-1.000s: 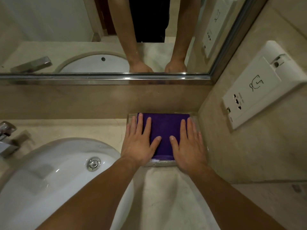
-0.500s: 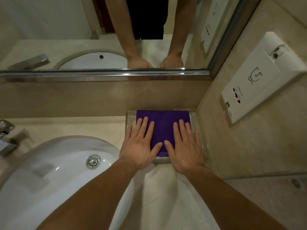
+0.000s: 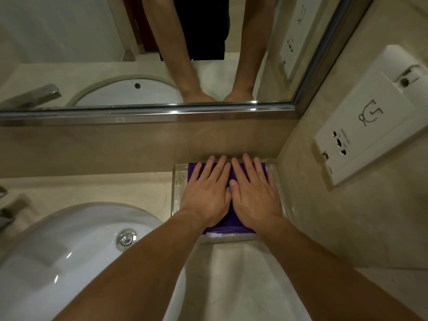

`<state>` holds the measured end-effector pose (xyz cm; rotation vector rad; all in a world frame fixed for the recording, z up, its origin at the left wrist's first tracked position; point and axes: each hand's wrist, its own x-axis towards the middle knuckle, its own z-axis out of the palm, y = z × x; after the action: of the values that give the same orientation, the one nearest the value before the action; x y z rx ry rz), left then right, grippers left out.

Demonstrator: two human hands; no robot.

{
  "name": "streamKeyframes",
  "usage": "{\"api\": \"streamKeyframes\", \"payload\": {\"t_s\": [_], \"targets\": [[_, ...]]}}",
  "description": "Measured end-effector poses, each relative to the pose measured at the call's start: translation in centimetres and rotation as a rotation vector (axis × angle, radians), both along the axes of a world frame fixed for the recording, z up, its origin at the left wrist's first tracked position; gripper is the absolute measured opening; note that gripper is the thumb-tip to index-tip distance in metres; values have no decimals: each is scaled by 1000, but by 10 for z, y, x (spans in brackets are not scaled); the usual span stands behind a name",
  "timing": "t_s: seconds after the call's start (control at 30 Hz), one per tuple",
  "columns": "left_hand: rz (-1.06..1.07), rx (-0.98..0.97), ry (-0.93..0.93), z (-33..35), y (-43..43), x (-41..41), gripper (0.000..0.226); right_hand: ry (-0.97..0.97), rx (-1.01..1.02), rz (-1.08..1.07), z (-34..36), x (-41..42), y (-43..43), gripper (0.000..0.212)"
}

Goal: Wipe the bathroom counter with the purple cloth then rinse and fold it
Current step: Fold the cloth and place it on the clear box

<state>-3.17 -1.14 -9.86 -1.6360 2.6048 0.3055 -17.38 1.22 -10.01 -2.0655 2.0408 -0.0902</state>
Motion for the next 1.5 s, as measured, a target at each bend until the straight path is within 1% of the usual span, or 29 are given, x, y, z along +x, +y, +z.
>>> {"api": "streamKeyframes", "payload": {"t_s": [0.1, 0.2, 0.27, 0.33, 0.47, 0.6, 0.67, 0.73, 0.83, 1.03, 1.23, 1.37, 1.5], "targets": [[3, 24, -31, -3, 0, -2, 63, -2, 36, 10, -4, -2, -3, 80], [14, 37, -21, -4, 1, -2, 62, -2, 39, 1, -2, -2, -1, 81], [63, 13, -10, -3, 3, 1, 71, -12, 12, -55, -3, -4, 2, 74], [116, 6, -20, -6, 7, 6, 80, -26, 40, -94, -7, -6, 4, 71], [132, 29, 7, -7, 5, 7, 70, -29, 68, -67, -7, -9, 0, 66], [137, 24, 12, -5, 8, 8, 81, -16, 70, -29, -4, -14, -5, 66], [146, 28, 20, -7, 9, 11, 77, -13, 77, -17, -4, -14, -7, 66], [150, 25, 42, -7, 8, 11, 71, -9, 66, -24, -3, -14, -7, 67], [147, 14, 49, -8, 9, 10, 71, -9, 27, -49, -3, -10, 1, 67], [132, 4, 31, -13, 8, 11, 87, -23, 37, -55, -6, -7, 9, 69], [125, 19, 11, -9, 6, 10, 73, -20, 54, -51, -5, -5, 6, 69], [119, 13, -18, -5, 19, 7, 75, -25, 46, -89, 0, -5, 17, 69], [112, 53, -26, -9, 34, 8, 77, -42, 66, -142, -4, -1, 29, 68]]}}
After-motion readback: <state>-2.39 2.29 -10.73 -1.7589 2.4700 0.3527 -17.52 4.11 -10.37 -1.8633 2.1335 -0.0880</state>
